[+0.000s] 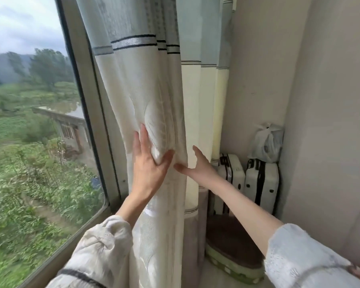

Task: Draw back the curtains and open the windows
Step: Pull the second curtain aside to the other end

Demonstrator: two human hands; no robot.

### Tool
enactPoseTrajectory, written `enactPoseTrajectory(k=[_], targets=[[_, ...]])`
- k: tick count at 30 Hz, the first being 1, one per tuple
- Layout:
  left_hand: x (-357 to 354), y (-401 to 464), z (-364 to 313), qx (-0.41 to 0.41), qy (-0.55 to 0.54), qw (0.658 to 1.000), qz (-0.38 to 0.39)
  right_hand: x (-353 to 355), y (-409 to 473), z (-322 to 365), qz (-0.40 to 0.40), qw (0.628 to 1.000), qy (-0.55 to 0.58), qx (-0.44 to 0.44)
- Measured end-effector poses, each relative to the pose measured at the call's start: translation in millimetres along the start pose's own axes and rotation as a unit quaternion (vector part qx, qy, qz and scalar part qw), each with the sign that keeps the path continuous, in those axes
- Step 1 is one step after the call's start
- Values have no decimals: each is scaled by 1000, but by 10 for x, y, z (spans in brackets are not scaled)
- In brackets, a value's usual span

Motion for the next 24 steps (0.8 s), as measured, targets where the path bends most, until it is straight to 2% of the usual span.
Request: enactPoseTrajectory(k=[3,6,14,19,24], targets=[[-590,426,84,-15,19,1000,-6,367,586,-175,18,1000,7,17],[-1111,836,104,3,45,999,-20,687,1118,-298,39,998,5,42],[-2155,1838,-3,4,56,998,-26,1379,2356,-430,105,992,-2,65],[-2719,2461,-5,-27,82,995,-53,1707,3112,-601,55,994,29,94],[-3392,3140,118,-35,137,987,-72,2015,3989,-823,16,991,5,131]])
Point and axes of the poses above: each hand's wrist, its own y-axis towards the middle knuckle, its own x-axis out of the back of the hand, z = x × y, the point moved 3 cm from there along y, towards the middle knuckle, and after that the axes turned 10 degrees about y, right-handed, at the moved point
